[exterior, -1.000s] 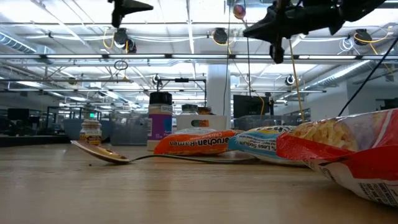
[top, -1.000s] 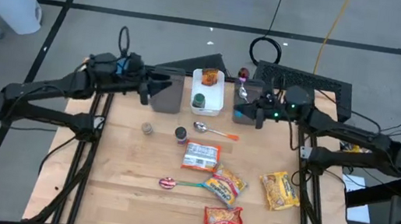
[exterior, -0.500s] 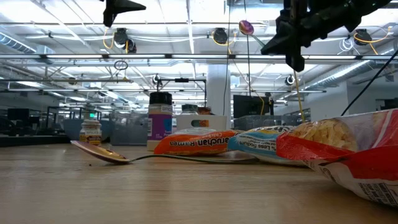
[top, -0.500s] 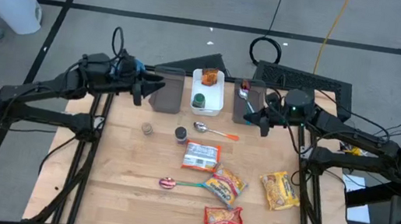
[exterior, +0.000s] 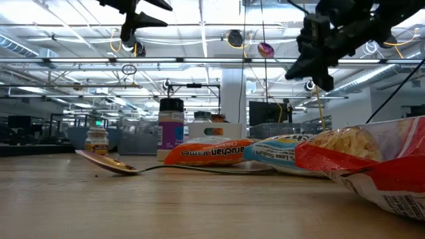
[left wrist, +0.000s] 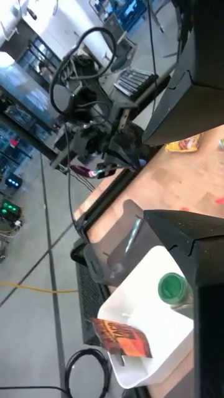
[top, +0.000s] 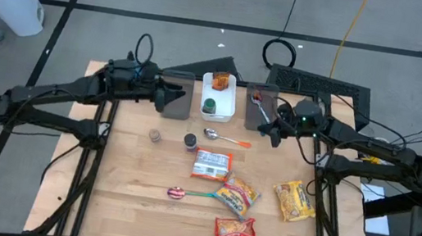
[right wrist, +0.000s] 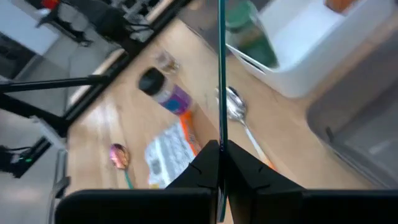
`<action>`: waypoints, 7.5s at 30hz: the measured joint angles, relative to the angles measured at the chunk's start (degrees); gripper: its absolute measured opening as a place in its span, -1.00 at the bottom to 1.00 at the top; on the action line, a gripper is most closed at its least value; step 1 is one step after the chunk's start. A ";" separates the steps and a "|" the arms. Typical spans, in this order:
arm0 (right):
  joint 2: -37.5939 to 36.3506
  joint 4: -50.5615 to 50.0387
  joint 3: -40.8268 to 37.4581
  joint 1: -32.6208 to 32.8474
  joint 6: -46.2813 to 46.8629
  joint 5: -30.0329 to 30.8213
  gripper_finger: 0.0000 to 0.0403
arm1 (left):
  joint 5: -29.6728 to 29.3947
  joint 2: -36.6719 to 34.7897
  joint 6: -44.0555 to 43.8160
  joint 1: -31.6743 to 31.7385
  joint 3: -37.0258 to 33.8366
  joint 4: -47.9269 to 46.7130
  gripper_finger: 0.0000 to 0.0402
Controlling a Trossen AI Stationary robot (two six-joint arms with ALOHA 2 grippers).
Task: Pick & Place Food Item
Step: Put the rainbow spoon into the right black bin, then put the brown seasoning bottle into the white bin
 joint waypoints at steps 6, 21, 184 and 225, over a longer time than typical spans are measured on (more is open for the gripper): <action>0.23 0.03 -3.00 -0.02 1.02 0.39 -0.99 | 1.63 2.31 -0.13 0.00 0.00 0.45 -0.05; 9.72 -0.13 2.37 -9.50 -3.50 -6.09 -1.00 | 3.45 3.42 2.49 0.00 -0.02 2.17 -0.05; 18.58 12.29 14.92 -11.10 11.14 2.12 -0.40 | 8.72 -21.37 7.56 3.10 0.04 -25.40 -0.05; 25.40 15.43 20.93 35.71 -16.21 29.85 -0.42 | 8.29 -2.81 -6.55 -12.49 -0.04 -21.71 -0.05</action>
